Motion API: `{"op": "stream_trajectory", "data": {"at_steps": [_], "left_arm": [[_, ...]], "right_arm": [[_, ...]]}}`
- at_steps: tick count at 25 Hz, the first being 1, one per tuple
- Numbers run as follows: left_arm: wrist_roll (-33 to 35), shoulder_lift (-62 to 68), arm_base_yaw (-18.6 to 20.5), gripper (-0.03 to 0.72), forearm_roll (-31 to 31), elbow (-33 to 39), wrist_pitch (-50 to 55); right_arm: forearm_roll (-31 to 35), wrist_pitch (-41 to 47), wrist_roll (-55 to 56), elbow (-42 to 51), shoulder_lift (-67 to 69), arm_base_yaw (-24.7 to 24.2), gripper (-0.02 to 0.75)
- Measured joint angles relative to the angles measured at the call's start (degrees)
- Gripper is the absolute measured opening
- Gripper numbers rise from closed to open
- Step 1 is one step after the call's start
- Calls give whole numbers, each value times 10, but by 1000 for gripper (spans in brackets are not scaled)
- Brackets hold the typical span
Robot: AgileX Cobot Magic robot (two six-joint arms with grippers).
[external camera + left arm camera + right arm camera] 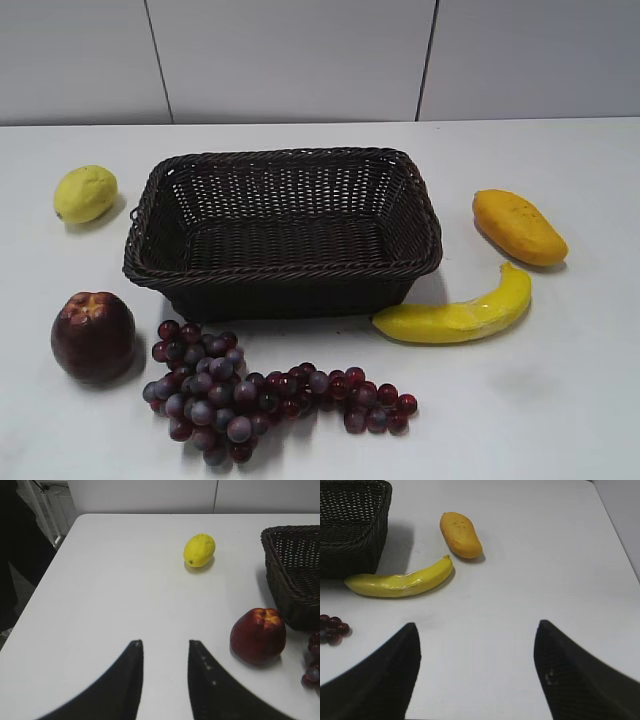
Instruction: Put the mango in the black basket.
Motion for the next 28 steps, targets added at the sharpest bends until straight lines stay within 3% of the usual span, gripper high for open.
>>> {"op": "stream_trajectory", "data": {"at_steps": [13, 24, 28], "left_arm": [[0, 0, 0, 240, 0, 0, 0], [0, 0, 0, 240, 0, 0, 0], [0, 0, 0, 240, 0, 0, 0]], "right_arm": [[1, -6, 0, -3, 21, 0, 543], [43, -74, 0, -49, 370, 0, 545], [45, -111, -15, -107, 509, 0, 592]]}}
